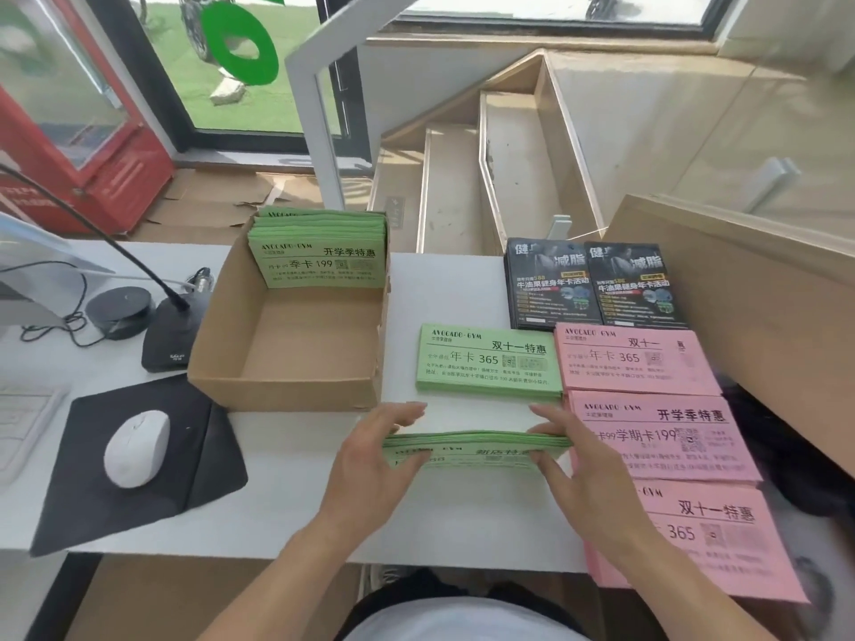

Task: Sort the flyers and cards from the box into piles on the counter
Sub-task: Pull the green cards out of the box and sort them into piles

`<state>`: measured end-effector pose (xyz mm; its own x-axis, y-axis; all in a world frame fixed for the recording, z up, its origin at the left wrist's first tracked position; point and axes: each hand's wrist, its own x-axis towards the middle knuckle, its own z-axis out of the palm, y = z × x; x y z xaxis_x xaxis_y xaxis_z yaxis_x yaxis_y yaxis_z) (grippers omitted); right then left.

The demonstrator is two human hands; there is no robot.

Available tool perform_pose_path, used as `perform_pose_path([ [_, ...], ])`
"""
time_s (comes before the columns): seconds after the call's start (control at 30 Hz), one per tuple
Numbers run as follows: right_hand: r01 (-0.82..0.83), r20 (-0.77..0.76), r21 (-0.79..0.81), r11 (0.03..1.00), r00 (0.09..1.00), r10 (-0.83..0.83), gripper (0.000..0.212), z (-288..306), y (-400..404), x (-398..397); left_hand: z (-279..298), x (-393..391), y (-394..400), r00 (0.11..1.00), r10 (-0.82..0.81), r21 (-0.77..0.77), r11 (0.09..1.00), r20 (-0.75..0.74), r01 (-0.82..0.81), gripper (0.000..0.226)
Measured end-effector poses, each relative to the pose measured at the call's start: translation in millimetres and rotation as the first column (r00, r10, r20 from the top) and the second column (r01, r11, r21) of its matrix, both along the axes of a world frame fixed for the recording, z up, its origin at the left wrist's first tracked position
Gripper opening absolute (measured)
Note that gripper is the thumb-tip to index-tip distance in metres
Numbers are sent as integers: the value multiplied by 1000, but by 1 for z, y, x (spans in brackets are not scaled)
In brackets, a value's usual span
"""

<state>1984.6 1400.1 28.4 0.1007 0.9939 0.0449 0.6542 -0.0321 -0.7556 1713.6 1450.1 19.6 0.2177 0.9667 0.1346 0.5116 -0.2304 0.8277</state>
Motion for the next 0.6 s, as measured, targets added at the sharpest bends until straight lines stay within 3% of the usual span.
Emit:
perform_pose_path([
  [0.13, -9, 35, 6, 1000, 999, 9, 64, -3, 0, 2, -1, -6, -4, 990, 86, -245, 968, 108, -58, 67],
  [0.27, -56, 18, 6, 998, 998, 55, 59, 1, -1, 4, -5, -1, -12, 986, 115, -205, 975, 120, -89, 53],
  [0.37, 1, -45, 35, 999, 999, 1, 51, -1, -4, 9, -7, 8, -14, 977, 154, -166, 977, 144, -130, 43],
  [0.6, 6, -76, 31, 999, 997, -4, 49, -8, -5, 14, -18, 20, -14, 986, 106, -226, 971, 130, -74, 46],
])
